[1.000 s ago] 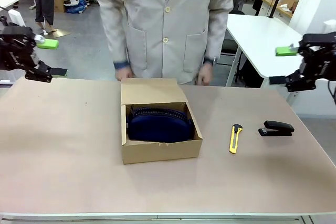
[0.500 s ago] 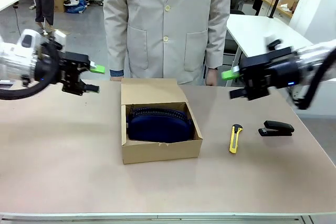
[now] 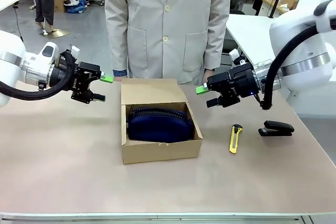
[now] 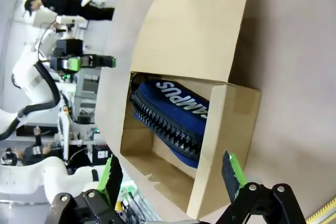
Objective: Pack the item into the box.
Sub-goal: Close the Mailer Box.
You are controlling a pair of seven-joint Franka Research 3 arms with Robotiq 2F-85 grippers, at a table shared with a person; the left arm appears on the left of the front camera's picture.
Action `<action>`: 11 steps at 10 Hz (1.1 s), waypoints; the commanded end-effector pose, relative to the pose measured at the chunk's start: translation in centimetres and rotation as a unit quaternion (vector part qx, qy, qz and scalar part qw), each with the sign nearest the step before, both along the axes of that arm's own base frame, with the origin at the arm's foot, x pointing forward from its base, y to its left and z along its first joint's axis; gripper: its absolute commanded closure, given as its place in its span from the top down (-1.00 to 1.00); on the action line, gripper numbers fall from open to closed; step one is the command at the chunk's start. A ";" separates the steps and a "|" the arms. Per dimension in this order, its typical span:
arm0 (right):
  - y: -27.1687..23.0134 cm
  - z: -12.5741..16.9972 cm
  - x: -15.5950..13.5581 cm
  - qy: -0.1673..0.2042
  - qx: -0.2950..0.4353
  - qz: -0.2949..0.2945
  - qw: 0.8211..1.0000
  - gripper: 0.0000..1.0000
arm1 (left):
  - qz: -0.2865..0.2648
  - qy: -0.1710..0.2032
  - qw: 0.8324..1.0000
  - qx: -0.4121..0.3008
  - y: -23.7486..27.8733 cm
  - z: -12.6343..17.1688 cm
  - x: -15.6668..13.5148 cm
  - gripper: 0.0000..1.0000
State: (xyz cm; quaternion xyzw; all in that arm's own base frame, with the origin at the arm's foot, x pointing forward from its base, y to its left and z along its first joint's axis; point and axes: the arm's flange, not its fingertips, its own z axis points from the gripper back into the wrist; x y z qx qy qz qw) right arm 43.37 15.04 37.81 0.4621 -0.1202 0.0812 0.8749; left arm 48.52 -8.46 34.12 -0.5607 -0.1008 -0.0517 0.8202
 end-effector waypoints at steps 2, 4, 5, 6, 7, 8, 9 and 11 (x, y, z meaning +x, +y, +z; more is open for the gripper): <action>-0.1 -1.5 4.1 0.009 0.039 -0.012 0.999 1.00 | 0.014 -0.007 1.000 0.003 -1.1 -1.8 2.2 1.00; 0.5 -4.5 9.2 0.025 0.061 -0.022 0.998 1.00 | -0.007 0.011 1.000 -0.013 -2.2 -3.5 2.9 1.00; 1.1 -5.6 11.0 0.034 0.059 -0.018 0.998 1.00 | -0.004 0.003 1.000 -0.013 -2.4 -3.7 2.8 1.00; 1.9 -6.9 12.8 0.049 0.055 -0.003 0.997 1.00 | -0.002 -0.008 1.000 -0.012 -2.7 -3.8 2.7 1.00; 2.8 -7.9 13.8 0.066 0.065 0.014 0.996 1.00 | -0.006 -0.015 1.000 -0.014 -3.0 -4.0 2.7 1.00; 3.4 -8.6 14.4 0.085 0.078 0.021 0.993 1.00 | -0.011 -0.019 0.999 -0.023 -3.3 -4.2 2.8 1.00; 4.0 -9.4 14.8 0.100 0.082 0.027 0.991 1.00 | -0.017 -0.015 0.999 -0.026 -3.6 -4.7 3.1 1.00; 4.5 -9.7 14.6 0.121 0.109 0.045 0.986 1.00 | -0.028 -0.017 0.999 -0.034 -4.2 -5.4 3.7 1.00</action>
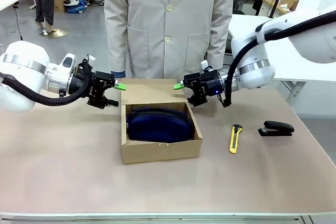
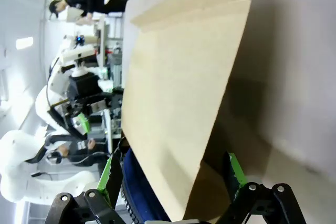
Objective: Pack the item into the box.
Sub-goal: Close the Mailer Box.
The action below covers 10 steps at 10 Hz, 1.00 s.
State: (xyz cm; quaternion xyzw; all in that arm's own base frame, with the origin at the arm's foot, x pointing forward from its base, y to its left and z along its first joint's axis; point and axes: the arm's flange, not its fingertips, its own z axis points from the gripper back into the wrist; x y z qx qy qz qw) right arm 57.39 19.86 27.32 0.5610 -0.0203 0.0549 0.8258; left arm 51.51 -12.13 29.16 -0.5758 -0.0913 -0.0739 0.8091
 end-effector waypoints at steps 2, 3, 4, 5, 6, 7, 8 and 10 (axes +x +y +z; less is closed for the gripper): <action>-0.6 0.9 0.4 0.023 0.011 0.012 1.000 1.00 | 0.001 -0.027 0.999 -0.022 -0.7 -0.8 1.4 1.00; -0.7 0.9 0.3 0.026 0.012 0.016 0.999 1.00 | 0.003 -0.037 0.999 -0.027 -0.8 -1.0 1.7 1.00; -0.7 0.9 0.2 0.028 0.014 0.020 0.999 1.00 | 0.001 -0.043 0.998 -0.035 -0.9 -1.2 1.9 1.00; -0.7 0.8 0.1 0.031 0.017 0.024 0.999 1.00 | 0.006 -0.041 0.998 -0.038 -0.9 -1.5 2.2 1.00; -0.6 0.6 -0.1 0.031 0.021 0.027 0.999 1.00 | 0.021 -0.040 0.998 -0.042 -0.9 -1.7 2.6 1.00; -0.6 0.5 -0.2 0.030 0.023 0.030 0.999 1.00 | 0.029 -0.042 0.998 -0.047 -1.0 -1.9 2.8 1.00; -0.6 0.5 -0.2 0.029 0.025 0.031 0.999 1.00 | 0.029 -0.045 0.997 -0.058 -1.1 -2.0 2.9 1.00; -0.5 0.6 -0.2 0.029 0.025 0.032 0.999 1.00 | 0.025 -0.050 0.996 -0.074 -1.4 -1.8 2.8 1.00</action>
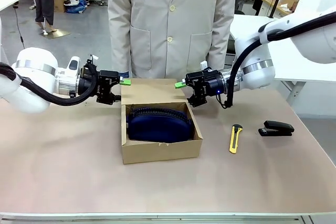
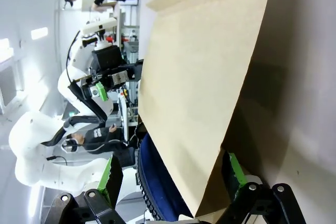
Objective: Pack the item into the box.
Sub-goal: Close the Mailer Box.
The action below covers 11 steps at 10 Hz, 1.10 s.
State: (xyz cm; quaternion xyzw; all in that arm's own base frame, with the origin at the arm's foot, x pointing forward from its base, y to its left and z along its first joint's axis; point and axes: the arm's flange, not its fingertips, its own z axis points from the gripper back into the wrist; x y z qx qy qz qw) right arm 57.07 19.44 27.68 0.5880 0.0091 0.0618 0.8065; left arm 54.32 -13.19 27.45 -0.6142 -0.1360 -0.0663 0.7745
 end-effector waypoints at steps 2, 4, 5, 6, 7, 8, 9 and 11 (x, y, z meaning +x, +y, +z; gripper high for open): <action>-0.1 0.2 0.0 0.008 -0.007 0.015 1.000 0.64 | -0.010 -0.012 1.000 -0.010 -0.3 -0.2 0.0 0.60; -0.2 0.2 0.1 0.008 -0.006 0.014 1.000 0.27 | -0.013 -0.011 1.000 -0.006 -0.4 -0.1 -0.1 0.20; -0.2 0.2 0.1 0.002 -0.001 0.006 1.000 0.00 | -0.013 -0.013 1.000 -0.004 -0.5 -0.1 0.0 0.00; -0.2 0.2 0.1 0.002 -0.001 -0.002 1.000 0.00 | -0.016 -0.016 1.000 -0.005 -0.5 -0.1 0.0 0.00; -0.3 0.2 0.1 0.001 0.001 -0.004 1.000 0.00 | -0.019 -0.017 1.000 -0.005 -0.5 -0.1 -0.1 0.00; -0.3 0.2 0.1 0.000 0.002 -0.008 1.000 0.00 | -0.020 -0.017 1.000 -0.003 -0.5 -0.1 -0.1 0.00; -0.3 0.2 0.1 -0.002 0.003 -0.011 1.000 0.00 | -0.022 -0.016 1.000 -0.003 -0.5 -0.1 -0.2 0.00; -0.3 0.5 0.1 -0.015 0.003 -0.018 1.000 0.00 | -0.021 -0.021 1.000 -0.004 -0.5 0.2 -0.1 0.00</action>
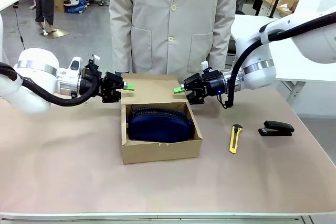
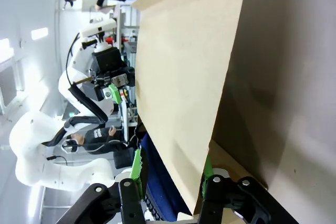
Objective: Pack the item into the box.
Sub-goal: Close the Mailer Box.
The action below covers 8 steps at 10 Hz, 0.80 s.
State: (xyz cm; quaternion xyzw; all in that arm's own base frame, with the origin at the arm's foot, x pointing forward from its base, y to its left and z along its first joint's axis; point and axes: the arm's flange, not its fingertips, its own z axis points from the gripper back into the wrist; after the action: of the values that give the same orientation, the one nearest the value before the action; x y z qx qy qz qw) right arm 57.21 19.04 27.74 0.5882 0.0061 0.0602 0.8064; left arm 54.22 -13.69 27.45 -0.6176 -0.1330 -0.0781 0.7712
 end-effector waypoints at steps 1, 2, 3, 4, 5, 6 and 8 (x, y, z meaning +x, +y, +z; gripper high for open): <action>0.0 0.8 -0.2 -0.032 0.003 -0.023 0.999 0.00 | -0.008 -0.030 0.999 -0.005 0.0 0.6 0.0 0.00; -0.2 1.3 -0.5 -0.052 0.011 -0.031 0.998 0.00 | -0.006 -0.047 0.999 -0.009 -0.1 1.2 0.0 0.00; -0.5 2.0 -1.1 -0.075 0.021 -0.041 0.996 0.00 | -0.002 -0.060 0.998 -0.012 -0.1 1.8 0.1 0.00; -0.9 2.8 -1.7 -0.093 0.031 -0.048 0.994 0.00 | -0.004 -0.069 0.997 -0.014 -0.2 2.4 0.2 0.00; -1.4 3.6 -2.5 -0.113 0.041 -0.051 0.991 0.00 | -0.008 -0.085 0.996 -0.018 -0.6 3.2 0.1 0.00; -1.8 4.3 -3.3 -0.135 0.050 -0.055 0.988 0.00 | -0.014 -0.104 0.994 -0.023 -0.9 4.0 -0.1 0.00; -2.9 5.7 -4.9 -0.177 0.068 -0.078 0.979 0.00 | -0.030 -0.144 0.989 -0.032 -1.7 5.3 -0.5 0.00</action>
State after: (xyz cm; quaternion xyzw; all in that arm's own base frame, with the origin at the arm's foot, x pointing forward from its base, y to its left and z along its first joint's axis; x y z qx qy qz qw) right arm 54.18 16.73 33.27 0.6128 -0.1481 0.0935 0.7706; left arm 54.35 -15.04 32.68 -0.6208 -0.2014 -0.1669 0.7390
